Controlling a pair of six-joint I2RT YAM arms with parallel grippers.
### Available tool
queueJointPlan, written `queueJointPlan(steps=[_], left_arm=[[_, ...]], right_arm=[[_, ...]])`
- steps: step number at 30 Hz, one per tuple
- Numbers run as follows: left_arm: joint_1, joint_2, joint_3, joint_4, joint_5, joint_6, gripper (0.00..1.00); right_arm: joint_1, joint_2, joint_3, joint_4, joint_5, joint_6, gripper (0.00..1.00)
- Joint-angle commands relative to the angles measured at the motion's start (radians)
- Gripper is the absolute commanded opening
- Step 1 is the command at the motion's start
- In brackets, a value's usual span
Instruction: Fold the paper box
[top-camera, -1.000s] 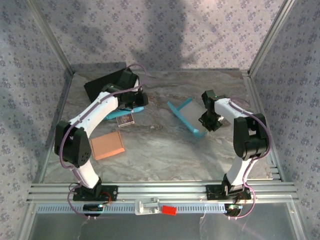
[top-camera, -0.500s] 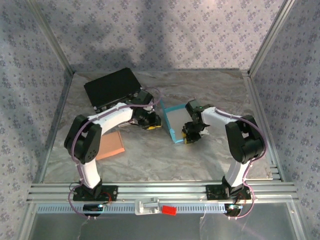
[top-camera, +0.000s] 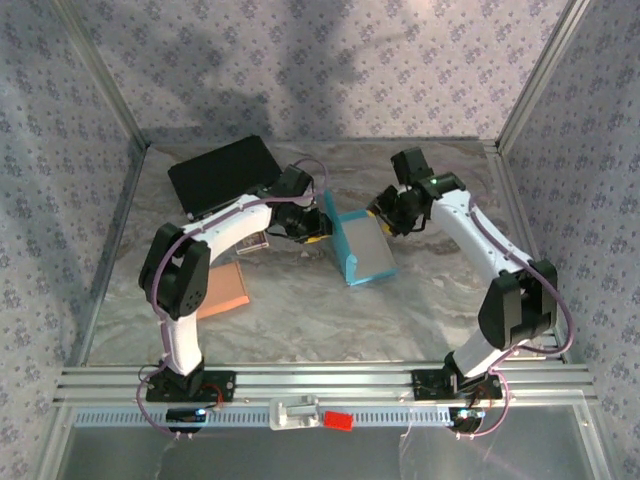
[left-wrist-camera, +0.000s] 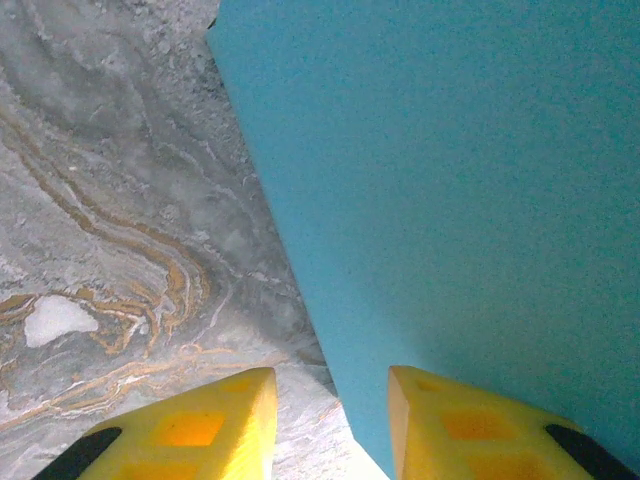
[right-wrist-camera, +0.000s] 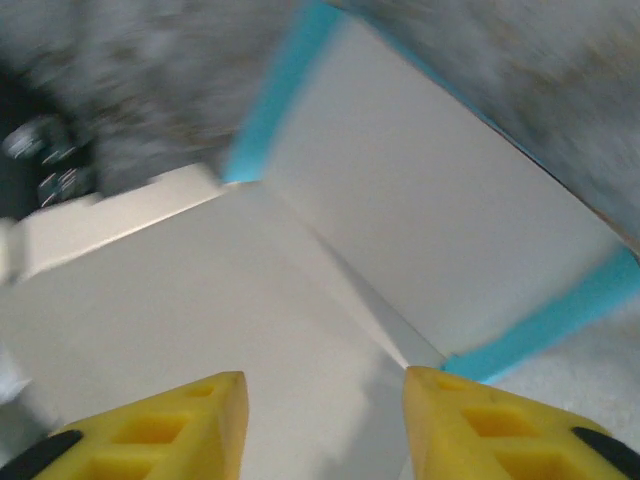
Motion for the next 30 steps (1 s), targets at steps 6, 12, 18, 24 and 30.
queueJointPlan(steps=[6,12,18,24,30], left_arm=[[0.004,0.047,0.068,-0.041,0.001,0.001,0.35],[0.006,0.054,0.073,-0.035,-0.002,-0.003,0.35],[0.006,0.054,0.074,-0.036,-0.004,-0.001,0.35],[0.008,0.055,0.085,-0.048,-0.007,0.01,0.35],[0.011,-0.022,0.121,-0.166,-0.161,0.054,0.39]], right_arm=[[0.073,0.091,0.237,-0.126,-0.131,-0.58,0.54],[0.122,0.187,0.326,-0.178,-0.127,-0.636,0.54],[0.133,0.255,0.354,-0.195,-0.101,-0.64,0.5],[0.145,0.333,0.427,-0.204,-0.1,-0.623,0.41],[0.138,0.334,0.45,-0.189,0.012,-0.466,0.08]])
